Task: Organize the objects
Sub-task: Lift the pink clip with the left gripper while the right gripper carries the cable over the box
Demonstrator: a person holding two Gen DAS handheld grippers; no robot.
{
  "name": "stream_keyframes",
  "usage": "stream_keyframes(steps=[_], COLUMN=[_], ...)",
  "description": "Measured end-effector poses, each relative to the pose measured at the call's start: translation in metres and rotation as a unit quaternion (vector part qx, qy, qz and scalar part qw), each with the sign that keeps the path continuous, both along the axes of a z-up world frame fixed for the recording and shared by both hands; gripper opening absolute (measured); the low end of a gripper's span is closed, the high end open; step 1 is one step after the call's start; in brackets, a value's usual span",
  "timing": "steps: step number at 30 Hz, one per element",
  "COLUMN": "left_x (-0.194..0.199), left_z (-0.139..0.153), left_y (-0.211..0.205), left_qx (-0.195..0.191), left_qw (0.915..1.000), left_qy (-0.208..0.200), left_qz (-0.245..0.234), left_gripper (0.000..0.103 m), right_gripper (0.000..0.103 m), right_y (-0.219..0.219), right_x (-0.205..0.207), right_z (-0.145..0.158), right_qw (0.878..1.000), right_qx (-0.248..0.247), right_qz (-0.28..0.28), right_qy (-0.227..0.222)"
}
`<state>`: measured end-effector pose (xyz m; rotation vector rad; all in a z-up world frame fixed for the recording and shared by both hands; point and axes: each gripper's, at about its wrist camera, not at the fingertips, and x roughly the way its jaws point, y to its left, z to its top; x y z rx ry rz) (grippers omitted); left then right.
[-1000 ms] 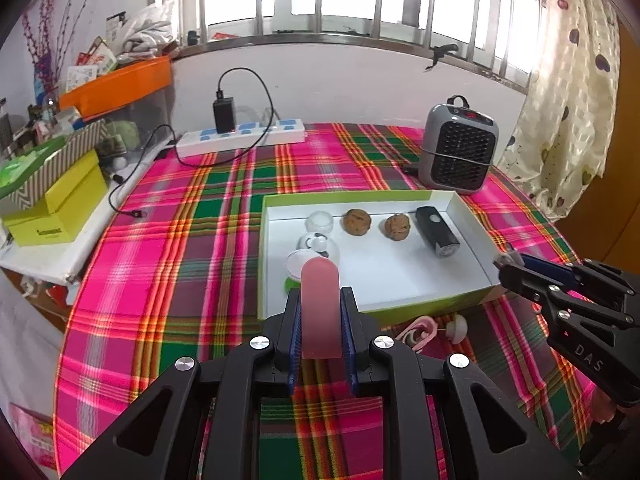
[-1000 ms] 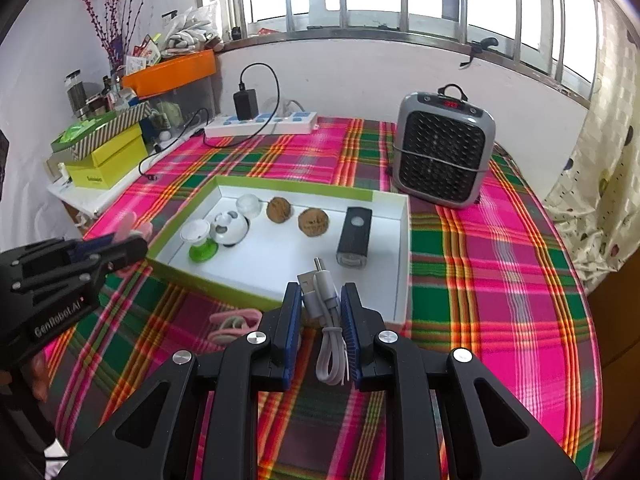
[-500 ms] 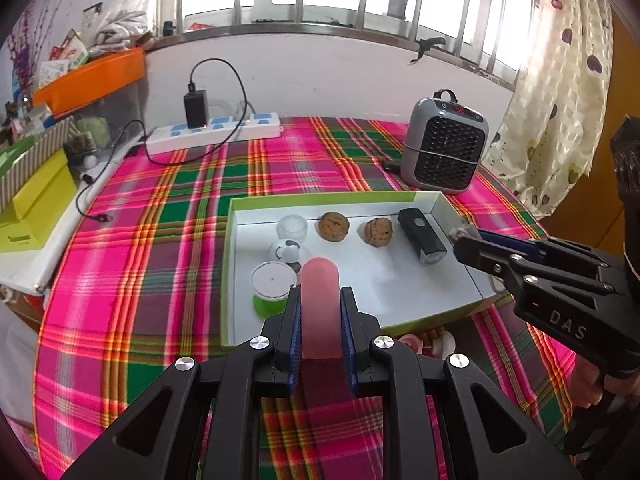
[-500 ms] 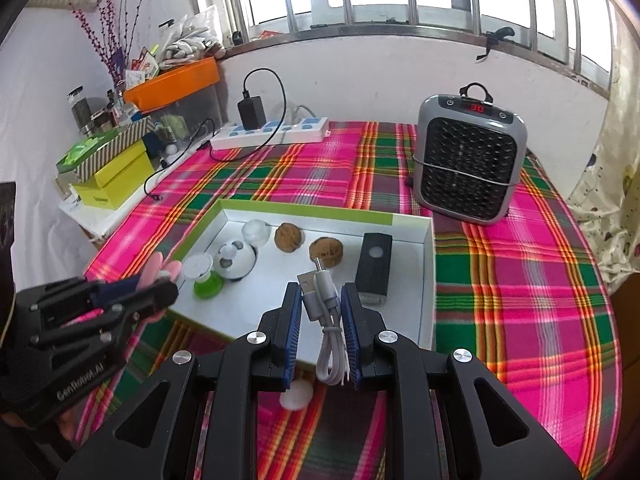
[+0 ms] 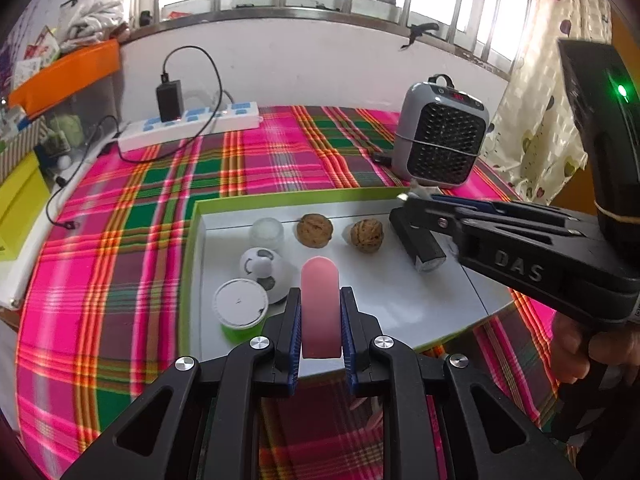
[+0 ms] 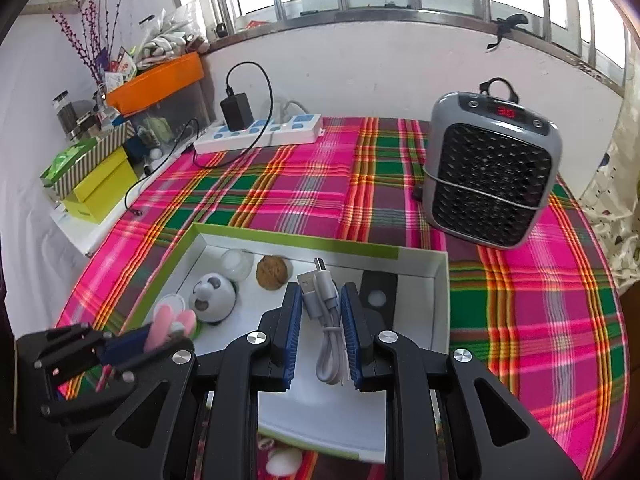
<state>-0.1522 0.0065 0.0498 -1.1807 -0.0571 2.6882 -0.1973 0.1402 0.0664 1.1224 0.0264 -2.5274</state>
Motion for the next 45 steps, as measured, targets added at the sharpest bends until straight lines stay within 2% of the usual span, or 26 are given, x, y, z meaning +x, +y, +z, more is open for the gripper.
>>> stream_keyframes(steps=[12, 22, 45], left_x=[-0.022, -0.029, -0.033], left_z=[-0.017, -0.025, -0.033], left_y=[0.009, 0.009, 0.011], left_qx=[-0.003, -0.016, -0.019], left_qw=[0.9996, 0.9995, 0.9989], left_qy=[-0.024, -0.027, -0.042], left_qz=[-0.010, -0.004, -0.011], left_gripper=[0.016, 0.016, 0.018], right_gripper=[0.022, 0.022, 0.022], right_y=[-0.021, -0.033, -0.043], right_x=[-0.029, -0.042, -0.047], right_z=[-0.014, -0.025, -0.032], right_qw=[0.999, 0.998, 0.998], right_qx=[0.004, 0.010, 0.017], right_qz=[0.030, 0.036, 0.046], right_qy=[-0.029, -0.041, -0.040])
